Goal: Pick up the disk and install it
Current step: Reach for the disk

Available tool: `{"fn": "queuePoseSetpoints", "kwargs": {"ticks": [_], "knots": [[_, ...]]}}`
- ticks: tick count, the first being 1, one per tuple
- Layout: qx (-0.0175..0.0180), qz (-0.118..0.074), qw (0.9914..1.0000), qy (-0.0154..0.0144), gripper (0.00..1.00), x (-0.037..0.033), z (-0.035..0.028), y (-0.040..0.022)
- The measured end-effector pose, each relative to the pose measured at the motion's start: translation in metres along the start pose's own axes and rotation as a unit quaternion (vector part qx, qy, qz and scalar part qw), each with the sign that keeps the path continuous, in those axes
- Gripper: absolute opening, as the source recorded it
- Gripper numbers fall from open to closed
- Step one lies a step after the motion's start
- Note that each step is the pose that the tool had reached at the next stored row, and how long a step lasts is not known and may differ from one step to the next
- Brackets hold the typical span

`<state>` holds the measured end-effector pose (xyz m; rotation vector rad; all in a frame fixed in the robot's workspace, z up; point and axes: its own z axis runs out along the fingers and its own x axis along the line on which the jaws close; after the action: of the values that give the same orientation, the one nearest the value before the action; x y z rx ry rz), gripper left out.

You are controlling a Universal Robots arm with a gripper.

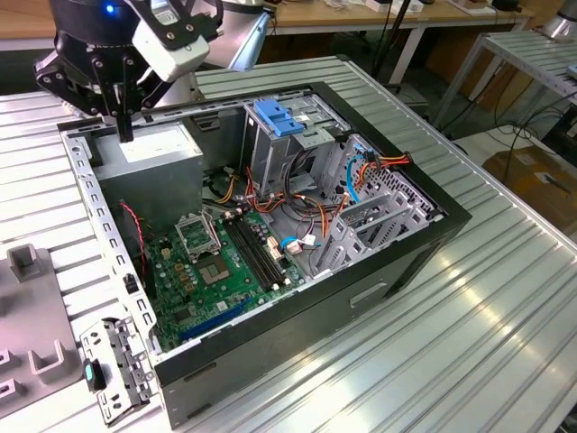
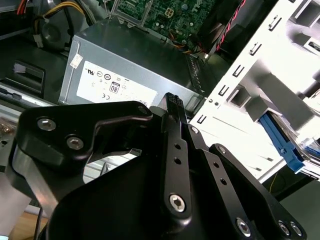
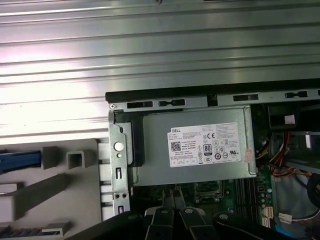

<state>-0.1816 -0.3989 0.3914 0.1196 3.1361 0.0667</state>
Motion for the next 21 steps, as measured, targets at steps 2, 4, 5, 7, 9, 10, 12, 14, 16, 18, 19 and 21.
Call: {"fn": "queuePoseSetpoints", "kwargs": {"ticks": [2,4,5,7,9,10,12,14,16,18,19,21], "knots": [[0.0,0.0,1.0,0.0001,0.11,0.0012,0.0,-0.0001],[0.0,0.0,1.0,0.0003,0.11,0.0026,0.0,-0.0002],[0.0,0.0,1.0,0.0003,0.11,0.0033,0.0,-0.0002],[0.0,0.0,1.0,0.0005,0.11,0.0048,0.0001,-0.0003],[0.0001,0.0,1.0,0.0008,0.11,0.0063,0.0001,-0.0005],[0.0001,0.0,1.0,0.0009,0.11,0.0069,0.0001,-0.0005],[0.0001,0.0,1.0,0.001,0.11,0.008,0.0001,-0.0006],[0.0001,0.0,1.0,0.0013,0.11,0.0095,0.0002,-0.0007],[0.0001,0.0,1.0,0.0014,0.11,0.0107,0.0002,-0.0008],[0.0001,0.0,1.0,0.0016,0.11,0.012,0.0002,-0.0009],[0.0001,0.0,1.0,0.0017,0.11,0.013,0.0002,-0.001],[0.0001,0.0,1.0,0.0018,0.11,0.0145,0.0002,-0.0011]]}}
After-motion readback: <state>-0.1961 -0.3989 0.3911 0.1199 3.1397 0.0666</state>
